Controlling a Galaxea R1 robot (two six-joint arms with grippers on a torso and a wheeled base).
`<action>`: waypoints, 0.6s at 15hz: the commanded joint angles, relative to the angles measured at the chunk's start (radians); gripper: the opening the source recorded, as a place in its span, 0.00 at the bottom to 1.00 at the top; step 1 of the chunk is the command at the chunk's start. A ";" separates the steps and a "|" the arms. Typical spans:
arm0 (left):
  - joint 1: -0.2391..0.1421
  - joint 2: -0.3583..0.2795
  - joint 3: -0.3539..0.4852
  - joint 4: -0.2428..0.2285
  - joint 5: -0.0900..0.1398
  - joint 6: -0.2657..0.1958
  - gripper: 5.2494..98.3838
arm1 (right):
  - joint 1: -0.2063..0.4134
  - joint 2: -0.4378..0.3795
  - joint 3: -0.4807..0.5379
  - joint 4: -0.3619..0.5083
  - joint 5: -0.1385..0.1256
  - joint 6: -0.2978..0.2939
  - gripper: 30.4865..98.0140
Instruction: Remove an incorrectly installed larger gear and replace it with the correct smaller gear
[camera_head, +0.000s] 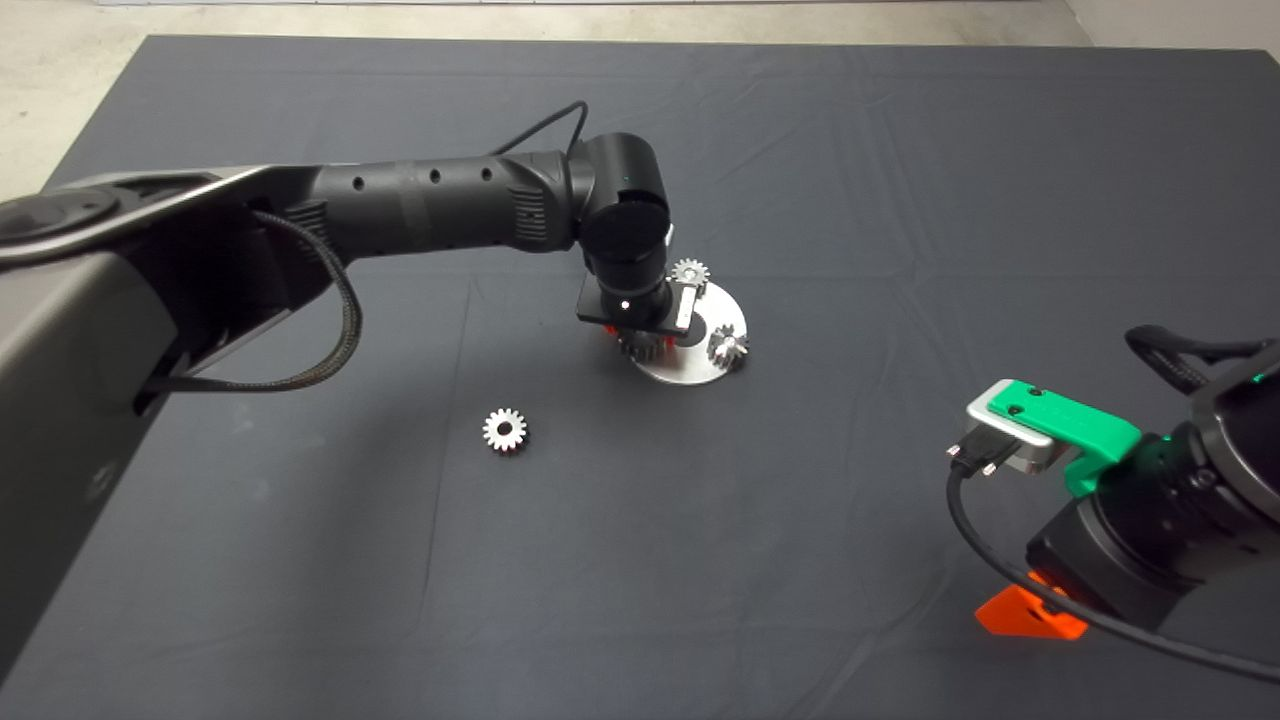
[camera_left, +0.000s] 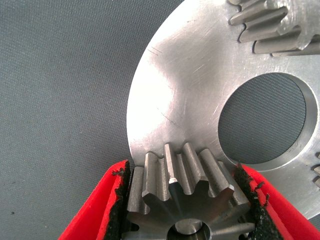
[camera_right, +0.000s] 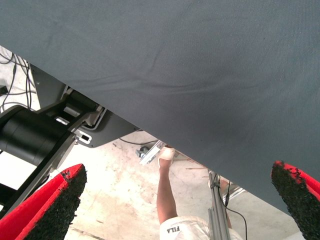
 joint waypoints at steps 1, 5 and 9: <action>-0.011 -0.003 0.000 0.015 0.020 0.001 0.49 | 0.017 -0.003 0.005 0.036 -0.087 0.006 0.99; -0.011 -0.005 0.007 0.012 0.017 -0.001 0.48 | 0.017 -0.003 0.008 0.036 -0.087 0.006 0.99; -0.011 -0.003 0.014 0.010 0.018 -0.004 0.47 | 0.017 -0.007 0.008 0.036 -0.087 0.006 0.99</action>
